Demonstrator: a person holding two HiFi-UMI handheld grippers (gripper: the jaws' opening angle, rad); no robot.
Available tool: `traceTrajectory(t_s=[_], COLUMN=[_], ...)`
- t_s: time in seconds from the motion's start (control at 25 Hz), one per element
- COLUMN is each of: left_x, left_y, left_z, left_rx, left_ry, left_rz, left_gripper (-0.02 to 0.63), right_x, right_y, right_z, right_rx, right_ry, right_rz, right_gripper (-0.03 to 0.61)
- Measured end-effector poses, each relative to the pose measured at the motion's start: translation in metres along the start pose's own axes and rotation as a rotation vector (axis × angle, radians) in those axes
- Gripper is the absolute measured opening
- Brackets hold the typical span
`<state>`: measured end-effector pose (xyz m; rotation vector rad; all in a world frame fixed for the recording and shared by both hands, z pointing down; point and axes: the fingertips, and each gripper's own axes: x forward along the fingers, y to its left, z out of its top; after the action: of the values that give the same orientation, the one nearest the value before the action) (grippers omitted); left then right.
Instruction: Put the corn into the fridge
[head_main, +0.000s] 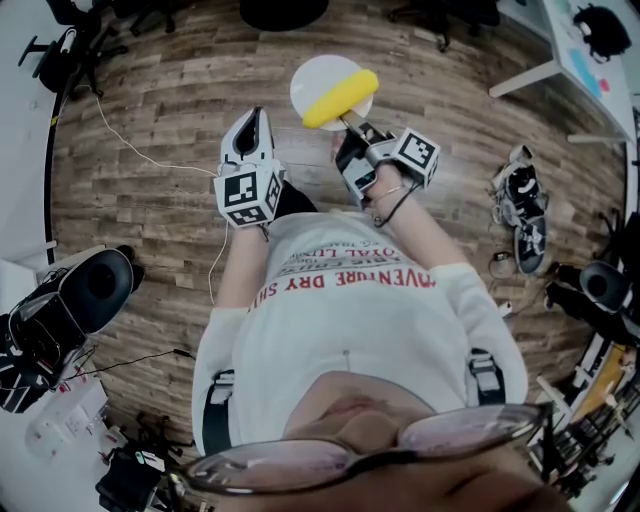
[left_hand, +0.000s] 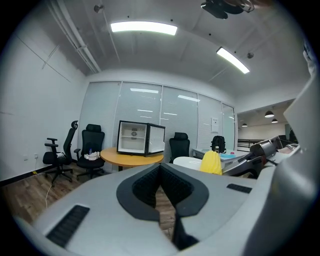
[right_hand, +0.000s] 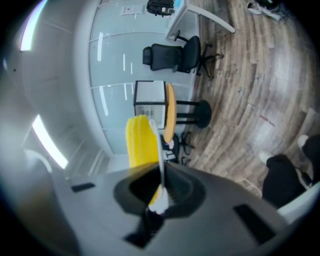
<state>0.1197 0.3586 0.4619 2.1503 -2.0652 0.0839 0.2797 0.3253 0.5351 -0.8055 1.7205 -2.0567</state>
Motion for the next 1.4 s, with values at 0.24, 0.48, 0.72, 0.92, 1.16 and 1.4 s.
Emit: traceTrajectory(t_s=[0.24, 0.48, 0.72, 0.92, 1.16, 1.4], left_x=[0.039, 0.088, 0.149, 0.172, 0.175, 0.226], left_y=[0.033, 0.083, 0.156, 0.193, 0.211, 0.245], left_z=[0.006, 0.026, 0.058, 0.078, 0.081, 0.071], left_rx=[-0.014, -0.002, 0.018, 0.028, 0.033, 0.014], left_ry=[0.000, -0.007, -0.015, -0.040, -0.049, -0.022], left_rz=[-0.007, -0.043, -0.077, -0.096, -0.086, -0.065], left_gripper=[0.026, 0.026, 0.026, 0.026, 0.026, 0.026], right_x=[0.043, 0.110, 0.200, 0.241, 0.259, 0.321], right_y=[0.006, 0.027, 0.067, 0.087, 0.092, 0.091], right_z=[0.012, 0.021, 0.032, 0.038, 0.038, 0.061], right_rx=[0.001, 0.015, 0.030, 0.032, 0.043, 0.051], right_ry=[-0.014, -0.045, -0.079, -0.108, -0.112, -0.082], right_rz=[-0.018, -0.010, 0.032, 0.047, 0.054, 0.024], right_gripper=[0.035, 0.035, 0.035, 0.035, 0.035, 0.035])
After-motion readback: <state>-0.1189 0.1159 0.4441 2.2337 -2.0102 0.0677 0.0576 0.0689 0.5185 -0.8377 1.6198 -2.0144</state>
